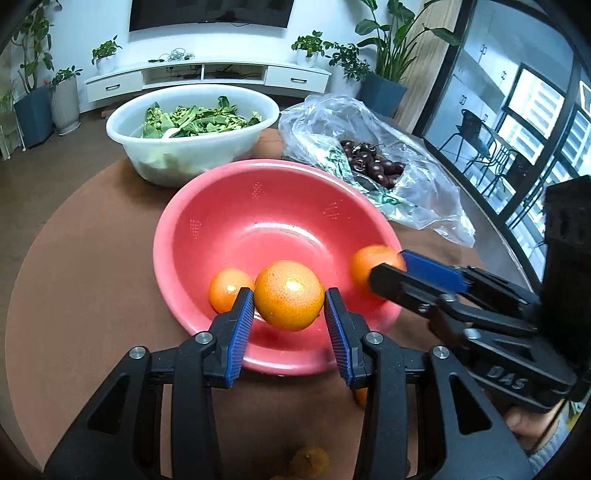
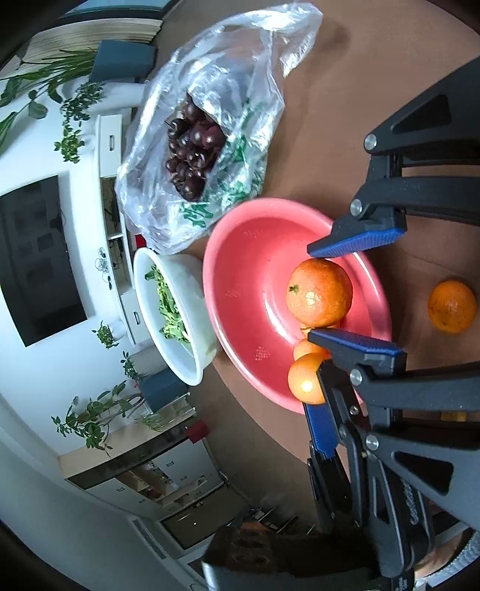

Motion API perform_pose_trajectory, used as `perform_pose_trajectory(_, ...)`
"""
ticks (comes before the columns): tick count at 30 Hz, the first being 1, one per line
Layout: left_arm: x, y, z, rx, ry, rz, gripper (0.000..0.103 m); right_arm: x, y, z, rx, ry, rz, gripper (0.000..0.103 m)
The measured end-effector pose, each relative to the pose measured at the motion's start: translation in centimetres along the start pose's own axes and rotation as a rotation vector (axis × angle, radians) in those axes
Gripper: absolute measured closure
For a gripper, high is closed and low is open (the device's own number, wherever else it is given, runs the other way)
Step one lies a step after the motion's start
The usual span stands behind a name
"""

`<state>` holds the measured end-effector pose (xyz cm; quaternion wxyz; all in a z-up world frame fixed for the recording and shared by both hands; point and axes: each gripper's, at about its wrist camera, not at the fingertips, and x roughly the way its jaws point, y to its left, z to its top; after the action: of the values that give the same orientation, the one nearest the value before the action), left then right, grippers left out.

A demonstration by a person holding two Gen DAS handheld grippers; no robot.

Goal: Organize fruits
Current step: 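Carry both oranges into the red bowl and open both tools to release, then move both open tools back down toward the remaining fruit on the table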

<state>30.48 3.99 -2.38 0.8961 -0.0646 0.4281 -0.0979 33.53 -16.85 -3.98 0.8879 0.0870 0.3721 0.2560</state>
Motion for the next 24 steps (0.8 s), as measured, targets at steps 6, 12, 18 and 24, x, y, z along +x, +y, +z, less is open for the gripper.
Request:
perform_pose_trajectory(6,-0.5,-0.5,-0.1,0.027,-0.030,0.018,0.057,-1.3,-0.5,0.0,0.021,-0.027,0.007,0.057)
perform_pose_trajectory(12,-3.2,-0.7,-1.2,0.028,-0.048,0.009,0.057,-2.9,-0.2,-0.4,0.024,-0.047,0.017,0.055)
perform_pose_trajectory(18,-6.8,0.0,-4.1,-0.005,-0.063,0.002,0.057,-4.5,0.6,-1.3,-0.004,-0.051,0.017,0.054)
perform_pose_trajectory(24,-9.3,1.2,-8.2,-0.046,-0.055,0.004,0.057,-6.4,1.7,-2.9,-0.029,-0.064,0.020,0.051)
